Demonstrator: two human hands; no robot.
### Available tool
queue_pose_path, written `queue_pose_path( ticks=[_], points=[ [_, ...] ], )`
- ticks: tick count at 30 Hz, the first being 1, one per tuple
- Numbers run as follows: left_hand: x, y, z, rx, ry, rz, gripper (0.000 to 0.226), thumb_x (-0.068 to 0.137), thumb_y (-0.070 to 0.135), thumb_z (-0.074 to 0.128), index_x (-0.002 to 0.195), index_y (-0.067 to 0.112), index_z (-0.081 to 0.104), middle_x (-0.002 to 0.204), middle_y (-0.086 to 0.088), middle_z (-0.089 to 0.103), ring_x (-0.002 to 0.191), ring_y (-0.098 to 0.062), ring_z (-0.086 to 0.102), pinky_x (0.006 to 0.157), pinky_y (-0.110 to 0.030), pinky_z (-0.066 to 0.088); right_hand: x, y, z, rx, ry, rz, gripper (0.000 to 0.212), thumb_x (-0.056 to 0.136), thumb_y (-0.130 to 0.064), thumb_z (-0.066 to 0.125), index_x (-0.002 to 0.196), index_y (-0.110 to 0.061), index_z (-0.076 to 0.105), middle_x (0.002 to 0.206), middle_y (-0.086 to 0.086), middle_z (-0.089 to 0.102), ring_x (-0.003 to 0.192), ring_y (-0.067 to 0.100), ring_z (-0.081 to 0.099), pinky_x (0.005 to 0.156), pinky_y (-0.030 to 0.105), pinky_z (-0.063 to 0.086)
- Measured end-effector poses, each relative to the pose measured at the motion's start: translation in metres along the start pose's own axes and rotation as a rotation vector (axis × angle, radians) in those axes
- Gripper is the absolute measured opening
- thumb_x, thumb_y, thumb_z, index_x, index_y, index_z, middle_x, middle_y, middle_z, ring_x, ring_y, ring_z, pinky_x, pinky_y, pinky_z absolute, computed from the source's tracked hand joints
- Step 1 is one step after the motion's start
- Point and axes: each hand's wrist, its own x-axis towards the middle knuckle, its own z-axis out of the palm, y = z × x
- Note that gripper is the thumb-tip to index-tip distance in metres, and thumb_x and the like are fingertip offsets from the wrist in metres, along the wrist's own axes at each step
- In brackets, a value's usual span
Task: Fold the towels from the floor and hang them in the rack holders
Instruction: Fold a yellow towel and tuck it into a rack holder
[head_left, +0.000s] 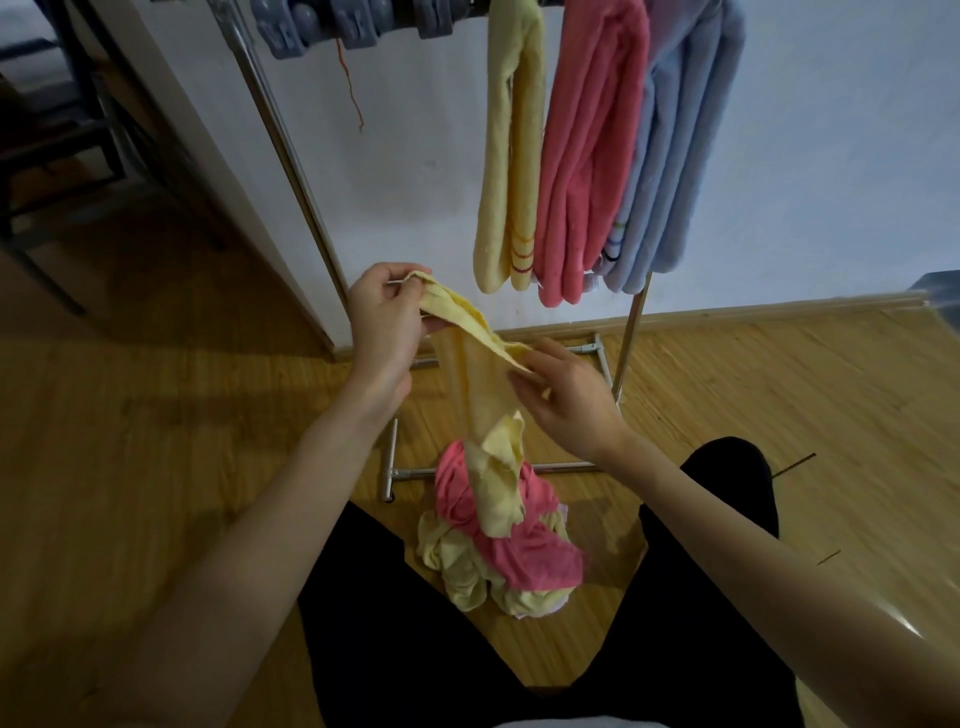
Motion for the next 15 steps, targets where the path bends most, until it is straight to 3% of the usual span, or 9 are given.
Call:
queue_pose_path(
  ticks=[3,6,11,15],
  points=[
    [0.004,0.001,-0.012,0.015,-0.02,-0.011,0.014,0.096,0.002,0.05,0.099,0.001,0.064,0.086,-0.004,0.063,0.074,-0.01,0.068,0.059,-0.022,0.057,0.002,0.014,-0.014,0.104,0.082,0.079,0.01,0.088,-0.01,0.065,0.096,-0.007,0.07,0.086,0.003,0.06,0.07,0.013,0.054,0.062,0.024,0.045],
    [0.006,0.001,-0.021,0.068,-0.075,-0.003,0.012,0.094,0.001,0.053,0.098,0.0,0.064,0.088,-0.007,0.066,0.072,-0.012,0.071,0.057,-0.02,0.056,0.012,0.019,-0.03,0.144,0.08,0.075,0.012,0.087,-0.01,0.066,0.098,-0.008,0.073,0.084,0.005,0.061,0.07,0.013,0.056,0.062,0.016,0.042],
    [0.016,0.007,-0.034,0.181,-0.082,0.025,0.01,0.089,0.0,0.06,0.089,0.007,0.066,0.082,-0.014,0.068,0.064,-0.02,0.071,0.056,-0.022,0.056,0.03,0.021,-0.05,0.146,-0.017,0.029,0.02,0.095,-0.015,0.055,0.084,-0.001,0.066,0.082,0.003,0.054,0.068,0.014,0.053,0.058,0.028,0.047],
    [0.022,0.017,-0.04,0.379,-0.152,0.076,0.011,0.084,-0.003,0.064,0.081,0.008,0.066,0.071,-0.014,0.068,0.056,-0.018,0.069,0.05,-0.021,0.054,0.04,0.017,-0.058,0.22,0.019,0.015,0.016,0.095,-0.013,0.055,0.084,-0.016,0.067,0.082,-0.001,0.053,0.07,0.007,0.051,0.059,0.013,0.041]
  ],
)
